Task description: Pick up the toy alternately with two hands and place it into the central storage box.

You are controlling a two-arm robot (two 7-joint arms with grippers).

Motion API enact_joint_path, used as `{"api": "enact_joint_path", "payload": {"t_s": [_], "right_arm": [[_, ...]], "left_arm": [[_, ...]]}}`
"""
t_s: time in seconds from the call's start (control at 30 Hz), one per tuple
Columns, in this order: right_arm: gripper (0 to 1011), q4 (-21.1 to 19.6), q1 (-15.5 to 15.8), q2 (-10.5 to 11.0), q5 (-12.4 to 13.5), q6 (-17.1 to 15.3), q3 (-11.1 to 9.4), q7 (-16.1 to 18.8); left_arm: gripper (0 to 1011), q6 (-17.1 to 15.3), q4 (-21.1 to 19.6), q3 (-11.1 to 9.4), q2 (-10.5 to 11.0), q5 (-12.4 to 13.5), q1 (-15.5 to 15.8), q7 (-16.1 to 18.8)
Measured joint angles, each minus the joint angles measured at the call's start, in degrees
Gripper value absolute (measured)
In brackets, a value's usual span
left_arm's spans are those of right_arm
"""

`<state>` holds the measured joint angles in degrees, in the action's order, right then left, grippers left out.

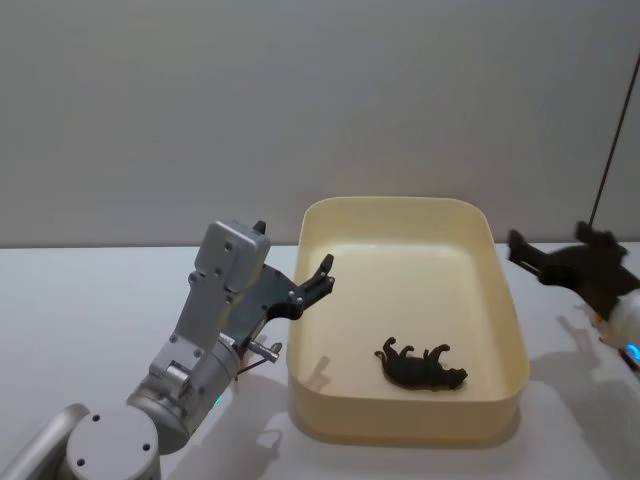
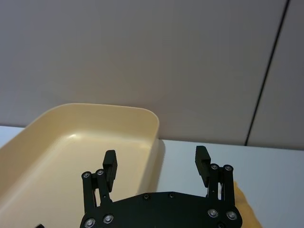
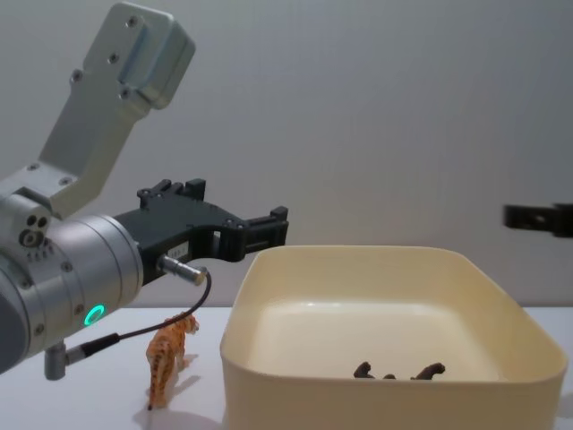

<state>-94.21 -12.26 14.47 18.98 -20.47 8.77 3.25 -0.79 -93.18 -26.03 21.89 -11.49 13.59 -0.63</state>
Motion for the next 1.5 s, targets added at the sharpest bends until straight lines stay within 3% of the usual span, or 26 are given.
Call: {"api": "enact_joint_path", "payload": {"t_s": [0.43, 0.87, 1.17, 1.5], "right_arm": [[1001, -2.54, 6.34, 4.94, 1.26, -0.92, -4.36, -4.87], [1001, -1.13, 9.58, 7.37, 0.28, -0.77, -6.67, -6.88], [1001, 2.62, 8.37, 6.96, -1.77, -0.69, -5.98, -5.42], [1001, 9.65, 3.91, 4.89, -4.90, 0.59, -3.88, -2.75]], "left_arm": [[1001, 0.00, 0.00, 0.00, 0.00, 0.00, 0.00, 0.00], [1001, 0.00, 0.00, 0.00, 0.00, 0.00, 0.00, 0.00], [1001, 0.00, 0.00, 0.00, 0.00, 0.00, 0.00, 0.00], [1001, 0.00, 0.00, 0.00, 0.00, 0.00, 0.00, 0.00]]}}
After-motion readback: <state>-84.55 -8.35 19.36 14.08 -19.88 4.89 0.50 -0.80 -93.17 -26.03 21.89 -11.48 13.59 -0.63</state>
